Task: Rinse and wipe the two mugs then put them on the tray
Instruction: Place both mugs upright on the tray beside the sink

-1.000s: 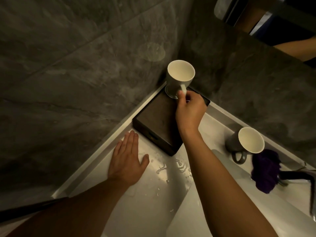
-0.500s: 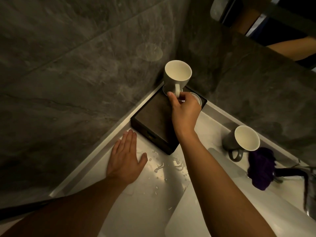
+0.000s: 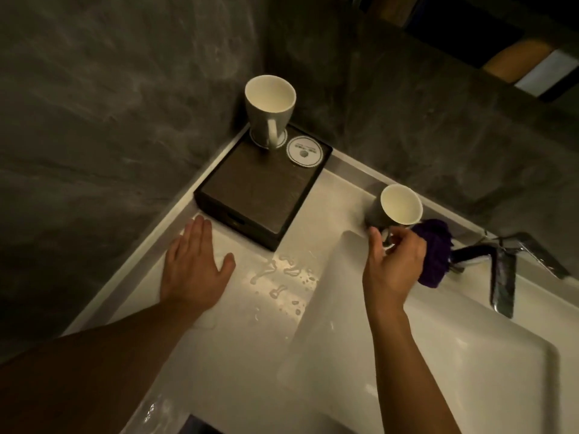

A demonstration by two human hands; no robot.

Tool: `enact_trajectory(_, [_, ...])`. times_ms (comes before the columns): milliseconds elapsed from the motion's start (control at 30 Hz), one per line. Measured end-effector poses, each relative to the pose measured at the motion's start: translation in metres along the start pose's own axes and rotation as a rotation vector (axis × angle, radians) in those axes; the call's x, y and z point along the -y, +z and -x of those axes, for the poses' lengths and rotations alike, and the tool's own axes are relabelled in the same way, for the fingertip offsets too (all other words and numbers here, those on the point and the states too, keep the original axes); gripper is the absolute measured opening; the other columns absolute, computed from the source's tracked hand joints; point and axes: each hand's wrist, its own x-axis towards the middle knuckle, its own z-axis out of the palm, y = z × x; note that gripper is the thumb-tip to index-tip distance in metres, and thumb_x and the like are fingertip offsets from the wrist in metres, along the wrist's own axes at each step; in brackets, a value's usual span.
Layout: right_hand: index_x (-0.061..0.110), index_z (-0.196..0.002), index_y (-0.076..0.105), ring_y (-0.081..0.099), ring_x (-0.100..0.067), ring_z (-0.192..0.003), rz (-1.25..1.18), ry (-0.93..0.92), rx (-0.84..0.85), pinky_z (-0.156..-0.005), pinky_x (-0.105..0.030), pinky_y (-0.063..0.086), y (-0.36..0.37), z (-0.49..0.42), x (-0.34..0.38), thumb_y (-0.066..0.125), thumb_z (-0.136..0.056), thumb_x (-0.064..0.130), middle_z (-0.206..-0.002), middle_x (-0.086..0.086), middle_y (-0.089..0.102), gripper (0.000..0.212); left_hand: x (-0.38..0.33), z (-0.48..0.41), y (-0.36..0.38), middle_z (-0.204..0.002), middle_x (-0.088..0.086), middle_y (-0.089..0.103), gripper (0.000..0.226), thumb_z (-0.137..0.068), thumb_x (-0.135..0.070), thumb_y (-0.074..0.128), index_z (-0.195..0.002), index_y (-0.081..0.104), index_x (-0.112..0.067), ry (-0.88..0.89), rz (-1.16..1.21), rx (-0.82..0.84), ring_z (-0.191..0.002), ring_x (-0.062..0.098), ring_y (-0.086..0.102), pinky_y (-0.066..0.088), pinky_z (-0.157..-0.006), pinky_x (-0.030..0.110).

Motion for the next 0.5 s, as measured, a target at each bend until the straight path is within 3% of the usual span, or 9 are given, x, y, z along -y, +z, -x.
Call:
enact_trajectory(100, [0.005, -0.120, 0.059, 0.054, -0.018, -0.096, 0.068, 0.087, 0.025, -0.083, -0.029, 0.045, -0.003, -0.009, -0.013, 0.067, -0.095, 0.037, -0.117, -0.013, 0.057, 0.041, 0.000, 0.001, -0.001, -0.173, 0.012, 0.018, 0.086, -0.096, -0.059, 0.038, -0.165, 0.018, -0.011, 0.002, -0.002, 0.006, -0.159, 0.028, 0.019, 0.016, -0.127, 0.045])
enact_trajectory(167, [0.007, -0.118, 0.060, 0.056, -0.018, -0.097, 0.045, 0.130, 0.061, -0.086, -0.034, 0.050, -0.002, -0.016, -0.018, 0.064, -0.098, 0.038, -0.116, -0.011, 0.060, 0.037, -0.001, 0.002, -0.001, -0.173, 0.012, 0.018, 0.086, -0.097, -0.058, 0.041, -0.165, 0.018, -0.011, 0.006, 0.007, 0.008, -0.159, 0.029, 0.019, 0.017, -0.127, 0.046])
enact_trajectory(267, [0.010, -0.112, 0.063, 0.066, -0.023, -0.097, -0.021, 0.182, 0.101, -0.090, -0.044, 0.057, -0.002, -0.025, -0.020, 0.061, -0.100, 0.034, -0.107, -0.007, 0.068, 0.027, -0.003, 0.002, -0.002, -0.174, 0.012, 0.017, 0.085, -0.099, -0.055, 0.045, -0.165, 0.017, -0.011, 0.004, 0.008, 0.010, -0.159, 0.029, 0.019, 0.017, -0.127, 0.046])
enact_trajectory(433, [0.018, -0.097, 0.068, 0.073, -0.019, -0.083, -0.111, 0.273, 0.210, -0.086, -0.046, 0.061, -0.008, -0.032, -0.025, 0.063, -0.100, 0.031, -0.081, 0.006, 0.072, 0.014, -0.003, 0.002, -0.002, -0.173, 0.012, 0.018, 0.084, -0.098, -0.056, 0.042, -0.165, 0.018, -0.010, -0.001, -0.005, 0.014, -0.159, 0.028, 0.019, 0.018, -0.127, 0.046])
enact_trajectory(500, [0.018, -0.090, 0.068, 0.073, -0.017, -0.079, -0.087, 0.264, 0.218, -0.085, -0.048, 0.061, -0.009, -0.035, -0.024, 0.063, -0.099, 0.029, -0.078, 0.003, 0.073, 0.015, -0.004, 0.002, -0.003, -0.174, 0.012, 0.018, 0.084, -0.098, -0.056, 0.042, -0.165, 0.018, -0.010, 0.000, -0.006, 0.012, -0.159, 0.028, 0.018, 0.018, -0.126, 0.046])
